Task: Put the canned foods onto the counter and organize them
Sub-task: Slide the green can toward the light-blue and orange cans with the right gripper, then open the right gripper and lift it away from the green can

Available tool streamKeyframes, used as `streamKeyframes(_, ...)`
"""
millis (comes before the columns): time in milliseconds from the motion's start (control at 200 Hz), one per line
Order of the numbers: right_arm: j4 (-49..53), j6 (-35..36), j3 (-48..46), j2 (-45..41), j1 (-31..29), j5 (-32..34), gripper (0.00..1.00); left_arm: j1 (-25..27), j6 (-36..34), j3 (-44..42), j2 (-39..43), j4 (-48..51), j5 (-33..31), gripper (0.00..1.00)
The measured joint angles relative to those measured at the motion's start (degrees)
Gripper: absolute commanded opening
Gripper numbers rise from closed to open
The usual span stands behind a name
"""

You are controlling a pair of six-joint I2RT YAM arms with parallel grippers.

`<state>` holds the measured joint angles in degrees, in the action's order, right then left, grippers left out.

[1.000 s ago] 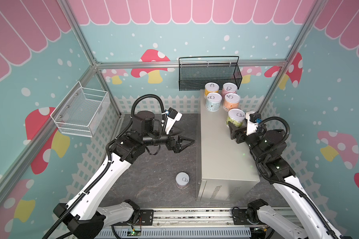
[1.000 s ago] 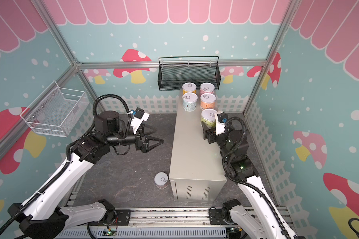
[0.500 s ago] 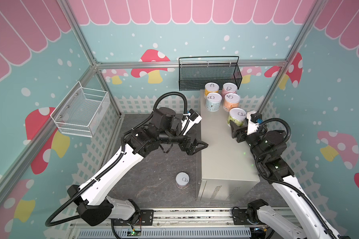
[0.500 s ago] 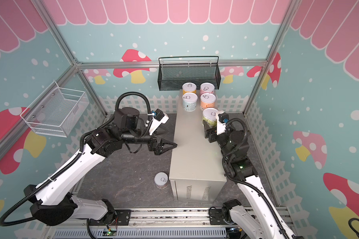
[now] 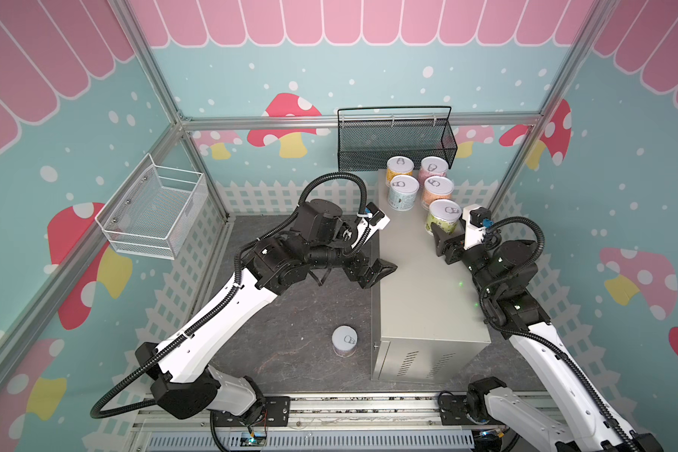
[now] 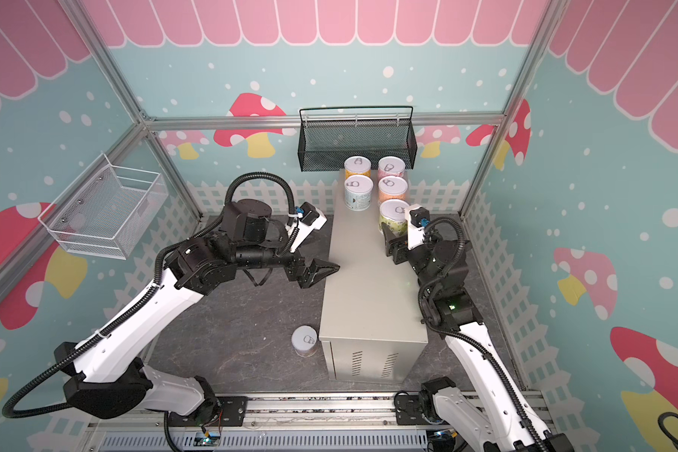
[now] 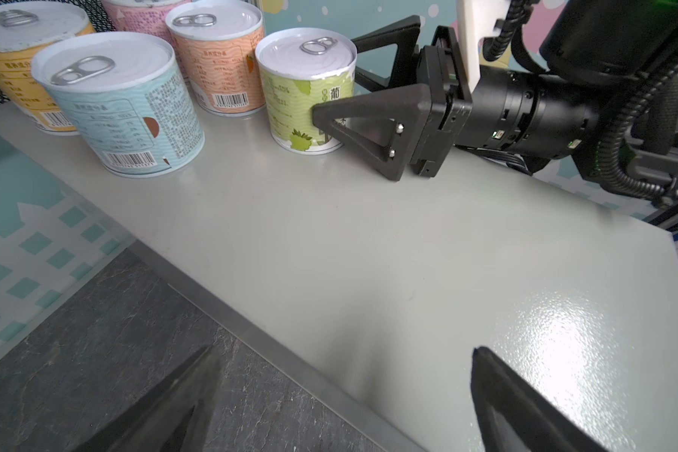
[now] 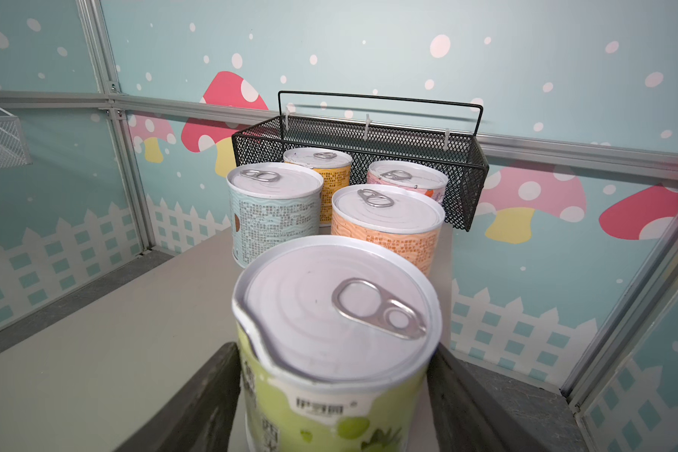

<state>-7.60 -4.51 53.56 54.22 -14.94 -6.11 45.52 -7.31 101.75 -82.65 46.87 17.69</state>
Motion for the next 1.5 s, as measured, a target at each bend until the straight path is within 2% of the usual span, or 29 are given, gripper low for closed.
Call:
streamKeyframes(1151, -1.2, -0.2, 0.1, 1.0, 1.1, 0.0, 0.77, 0.0, -0.5, -1.1, 0.0, -0.4, 0.0, 0.99)
streamKeyframes(1501, -0.7, -0.2, 0.7, 1.0, 1.5, -0.7, 0.98, 0.0, -0.5, -1.2, 0.0, -0.4, 0.0, 0.99)
